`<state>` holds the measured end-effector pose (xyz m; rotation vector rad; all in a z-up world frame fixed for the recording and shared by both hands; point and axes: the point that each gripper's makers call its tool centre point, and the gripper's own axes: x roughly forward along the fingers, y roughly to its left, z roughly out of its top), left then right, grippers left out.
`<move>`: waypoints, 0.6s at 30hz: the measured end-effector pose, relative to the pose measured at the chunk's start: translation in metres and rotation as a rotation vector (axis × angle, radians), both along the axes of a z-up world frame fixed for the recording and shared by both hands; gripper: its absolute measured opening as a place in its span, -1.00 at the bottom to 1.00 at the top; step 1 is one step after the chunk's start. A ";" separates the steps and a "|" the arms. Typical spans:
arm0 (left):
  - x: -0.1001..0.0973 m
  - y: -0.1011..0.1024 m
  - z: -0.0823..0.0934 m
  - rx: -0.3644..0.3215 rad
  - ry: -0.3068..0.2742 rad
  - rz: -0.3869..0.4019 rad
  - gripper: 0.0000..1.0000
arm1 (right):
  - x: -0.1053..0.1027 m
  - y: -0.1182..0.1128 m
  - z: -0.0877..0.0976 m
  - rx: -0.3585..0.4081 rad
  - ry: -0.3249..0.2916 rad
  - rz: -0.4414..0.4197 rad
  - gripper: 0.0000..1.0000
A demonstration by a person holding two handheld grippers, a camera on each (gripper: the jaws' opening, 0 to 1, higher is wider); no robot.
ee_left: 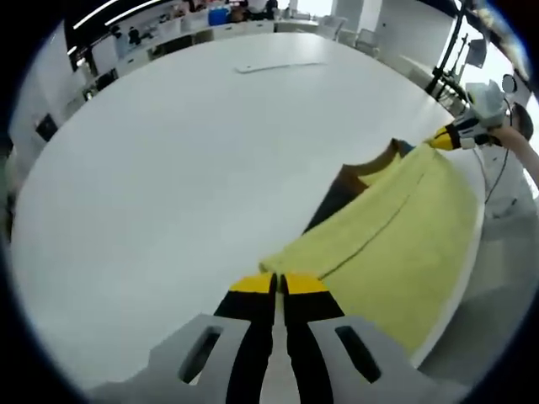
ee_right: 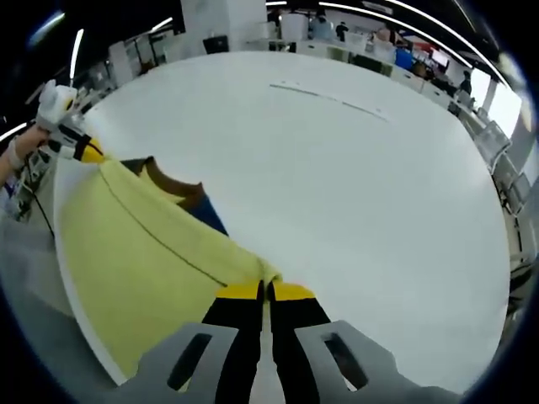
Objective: Fold the garment on the visible template until the final outline fits inside the template.
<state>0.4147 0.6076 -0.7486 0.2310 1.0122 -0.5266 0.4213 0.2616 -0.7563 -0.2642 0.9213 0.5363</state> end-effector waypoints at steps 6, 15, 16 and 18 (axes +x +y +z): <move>0.000 -0.001 -0.002 0.028 -0.024 -0.025 -1.00 | -0.001 0.001 -0.001 -0.003 -0.015 0.004 -0.93; 0.002 -0.003 0.009 0.030 -0.068 -0.059 -0.97 | 0.002 0.005 0.014 -0.001 -0.076 0.038 -0.88; 0.003 -0.003 0.010 0.035 -0.075 -0.061 -0.95 | 0.002 0.006 0.015 0.000 -0.080 0.041 -0.85; 0.008 0.000 0.016 0.058 -0.123 -0.060 -0.92 | 0.000 0.008 0.018 0.003 -0.089 0.055 -0.80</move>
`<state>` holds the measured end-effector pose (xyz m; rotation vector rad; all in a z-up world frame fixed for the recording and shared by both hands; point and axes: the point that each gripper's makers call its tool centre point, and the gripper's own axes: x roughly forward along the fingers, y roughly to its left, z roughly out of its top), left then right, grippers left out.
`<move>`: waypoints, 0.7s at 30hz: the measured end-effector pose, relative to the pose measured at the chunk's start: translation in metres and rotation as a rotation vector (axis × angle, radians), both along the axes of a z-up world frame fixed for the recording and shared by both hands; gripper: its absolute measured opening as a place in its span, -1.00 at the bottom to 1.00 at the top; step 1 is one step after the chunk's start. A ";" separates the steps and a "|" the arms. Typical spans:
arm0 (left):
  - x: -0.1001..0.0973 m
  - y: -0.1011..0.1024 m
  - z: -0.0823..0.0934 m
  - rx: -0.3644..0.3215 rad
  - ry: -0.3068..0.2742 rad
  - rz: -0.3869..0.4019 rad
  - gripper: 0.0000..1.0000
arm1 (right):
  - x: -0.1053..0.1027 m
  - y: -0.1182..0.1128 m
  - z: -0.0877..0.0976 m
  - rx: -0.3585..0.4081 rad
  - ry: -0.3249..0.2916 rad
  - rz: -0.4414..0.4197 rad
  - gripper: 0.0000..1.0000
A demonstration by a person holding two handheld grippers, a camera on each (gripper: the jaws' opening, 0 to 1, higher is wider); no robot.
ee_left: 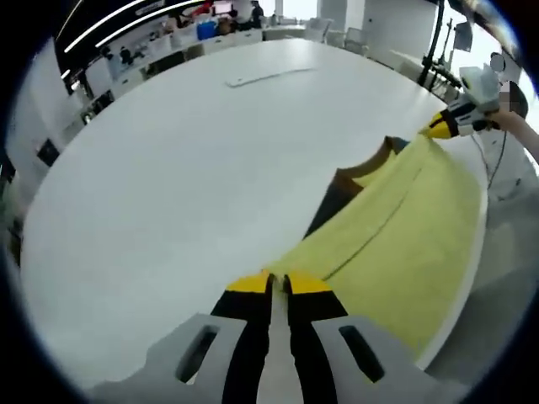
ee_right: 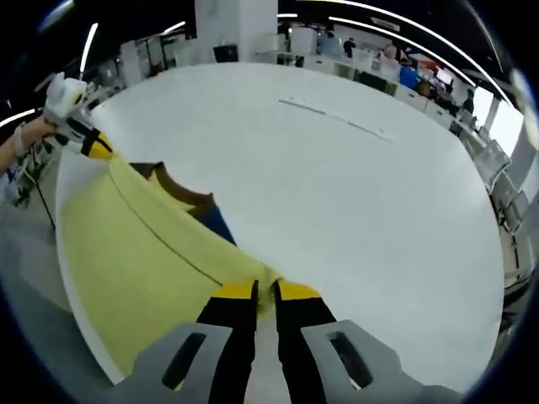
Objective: Fold the garment on the visible template until the final outline fits inside the template.
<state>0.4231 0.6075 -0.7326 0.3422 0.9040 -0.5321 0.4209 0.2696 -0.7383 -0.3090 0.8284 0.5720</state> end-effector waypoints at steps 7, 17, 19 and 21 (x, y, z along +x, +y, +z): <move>-0.004 -0.002 0.014 0.003 -0.024 -0.015 -0.86 | -0.004 -0.001 0.012 -0.002 -0.046 0.009 -0.63; -0.020 0.000 0.042 -0.004 -0.081 -0.035 -0.64 | -0.026 -0.003 0.035 0.005 -0.097 0.025 -0.45; -0.026 -0.001 0.048 0.001 -0.087 -0.056 -0.59 | -0.031 -0.003 0.040 0.004 -0.108 0.033 -0.43; -0.030 -0.001 0.054 0.000 -0.098 -0.063 -0.52 | -0.035 -0.003 0.045 0.014 -0.116 0.028 -0.38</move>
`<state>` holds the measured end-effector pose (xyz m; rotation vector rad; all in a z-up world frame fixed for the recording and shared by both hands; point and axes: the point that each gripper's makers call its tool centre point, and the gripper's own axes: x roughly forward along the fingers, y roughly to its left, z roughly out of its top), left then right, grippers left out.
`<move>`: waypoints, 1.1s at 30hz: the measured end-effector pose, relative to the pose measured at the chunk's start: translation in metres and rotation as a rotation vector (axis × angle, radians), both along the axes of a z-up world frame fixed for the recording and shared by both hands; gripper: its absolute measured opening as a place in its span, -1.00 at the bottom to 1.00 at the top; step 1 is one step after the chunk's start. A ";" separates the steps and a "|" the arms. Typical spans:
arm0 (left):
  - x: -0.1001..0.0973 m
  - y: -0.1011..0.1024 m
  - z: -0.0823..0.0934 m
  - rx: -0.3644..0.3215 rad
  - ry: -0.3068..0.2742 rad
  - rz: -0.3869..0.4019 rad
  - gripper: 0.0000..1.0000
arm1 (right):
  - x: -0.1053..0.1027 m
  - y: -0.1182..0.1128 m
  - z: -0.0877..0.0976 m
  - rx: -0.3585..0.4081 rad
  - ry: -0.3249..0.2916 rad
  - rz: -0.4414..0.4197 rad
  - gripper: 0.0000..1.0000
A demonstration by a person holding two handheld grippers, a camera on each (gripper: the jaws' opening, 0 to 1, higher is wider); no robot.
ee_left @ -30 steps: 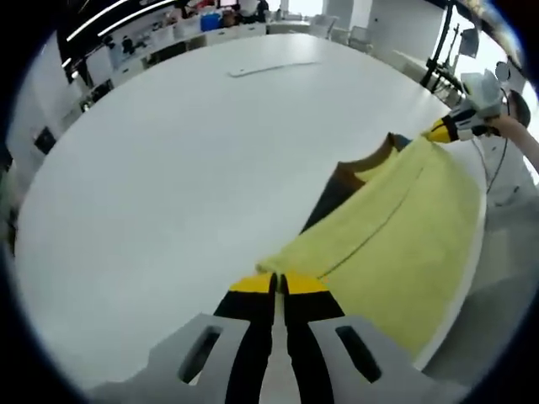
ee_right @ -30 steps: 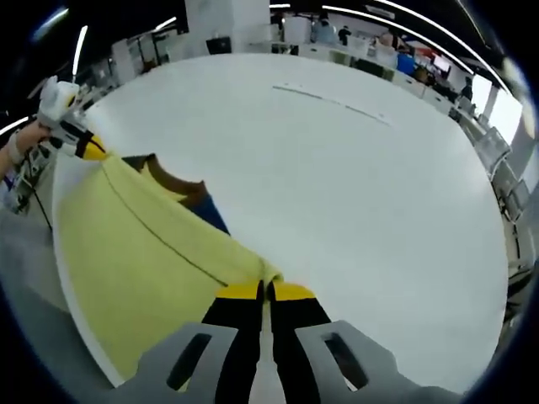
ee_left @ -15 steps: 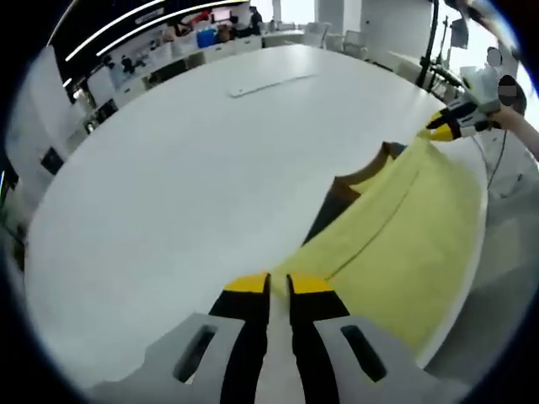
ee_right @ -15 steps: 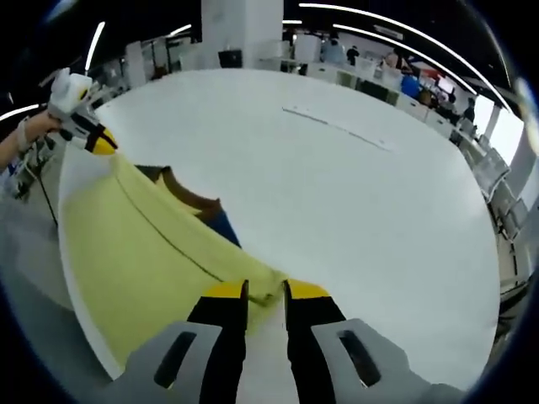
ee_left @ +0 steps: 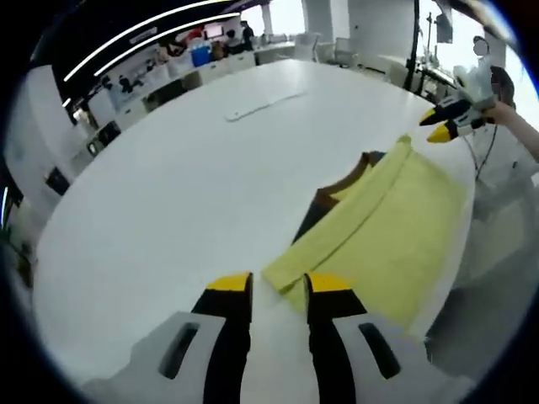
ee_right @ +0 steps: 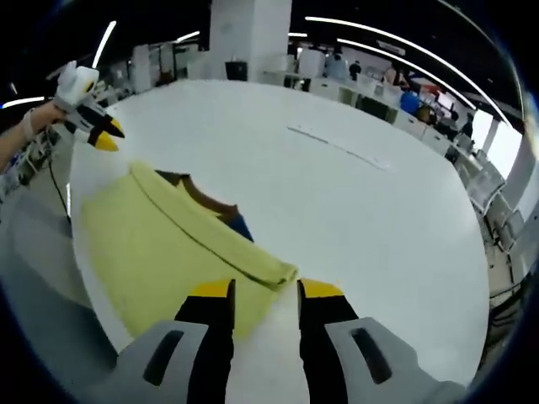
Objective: Fold the garment on the visible template until the final outline fits inside the template.
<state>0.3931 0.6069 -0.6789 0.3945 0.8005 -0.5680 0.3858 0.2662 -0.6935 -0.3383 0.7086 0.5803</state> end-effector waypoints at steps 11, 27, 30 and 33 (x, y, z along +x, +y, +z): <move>-0.033 -0.009 0.029 -0.137 -0.021 -0.030 -0.20 | -0.034 -0.005 0.019 -0.015 -0.014 0.052 -0.26; -0.074 0.001 0.023 -0.252 0.002 0.020 0.09 | -0.088 -0.002 0.011 0.072 0.056 0.062 -0.10; -0.087 -0.002 0.020 -0.261 0.026 -0.006 0.18 | -0.093 -0.001 0.007 0.082 0.064 0.052 -0.13; -0.097 -0.008 0.015 -0.289 0.055 -0.027 0.27 | -0.097 -0.003 0.001 0.097 0.083 0.048 -0.14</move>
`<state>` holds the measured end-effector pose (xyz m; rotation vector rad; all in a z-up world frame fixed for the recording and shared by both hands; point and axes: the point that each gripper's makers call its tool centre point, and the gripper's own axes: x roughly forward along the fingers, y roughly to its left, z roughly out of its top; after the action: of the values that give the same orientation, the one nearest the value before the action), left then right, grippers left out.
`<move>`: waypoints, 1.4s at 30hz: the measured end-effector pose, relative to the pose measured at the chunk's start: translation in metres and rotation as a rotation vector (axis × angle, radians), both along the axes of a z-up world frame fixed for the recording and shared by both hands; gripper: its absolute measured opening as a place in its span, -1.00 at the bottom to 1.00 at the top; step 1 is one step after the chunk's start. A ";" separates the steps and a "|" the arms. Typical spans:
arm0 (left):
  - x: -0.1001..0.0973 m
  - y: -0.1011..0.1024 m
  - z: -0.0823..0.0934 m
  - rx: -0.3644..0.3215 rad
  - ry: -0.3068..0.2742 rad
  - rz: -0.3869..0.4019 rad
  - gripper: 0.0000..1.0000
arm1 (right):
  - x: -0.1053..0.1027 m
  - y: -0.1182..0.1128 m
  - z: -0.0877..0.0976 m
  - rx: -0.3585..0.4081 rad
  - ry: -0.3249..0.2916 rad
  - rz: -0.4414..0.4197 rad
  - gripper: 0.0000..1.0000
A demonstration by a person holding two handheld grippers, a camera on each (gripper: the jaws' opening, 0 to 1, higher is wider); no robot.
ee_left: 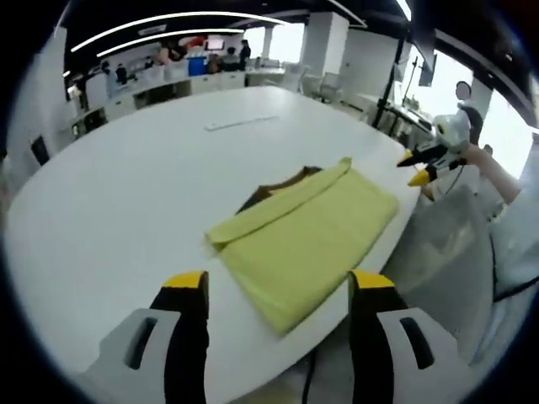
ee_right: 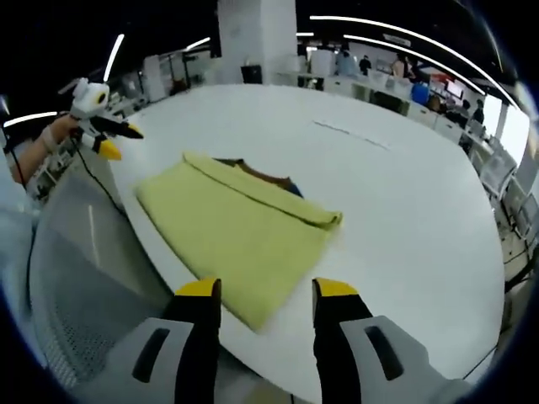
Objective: Fold the garment on the visible template until the final outline fits inside the template.
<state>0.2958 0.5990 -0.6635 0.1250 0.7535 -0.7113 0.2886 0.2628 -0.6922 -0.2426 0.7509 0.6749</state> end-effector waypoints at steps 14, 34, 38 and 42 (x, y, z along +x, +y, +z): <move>-0.022 -0.004 -0.030 -0.098 0.124 0.032 0.10 | -0.015 -0.013 -0.023 -0.025 0.049 -0.010 -0.22; -0.036 -0.003 -0.066 -0.199 0.266 0.117 -0.27 | -0.023 -0.010 -0.052 0.056 0.127 -0.069 -0.44; -0.032 0.001 -0.074 -0.194 0.292 0.150 -0.40 | -0.025 -0.006 -0.055 0.074 0.138 -0.074 -0.52; -0.032 0.001 -0.077 -0.190 0.304 0.146 -0.48 | -0.025 -0.004 -0.056 0.102 0.146 -0.085 -0.57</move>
<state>0.2643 0.6004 -0.7403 -0.2134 0.9692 -0.6655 0.2633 0.2592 -0.7486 -0.0684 0.8591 0.6529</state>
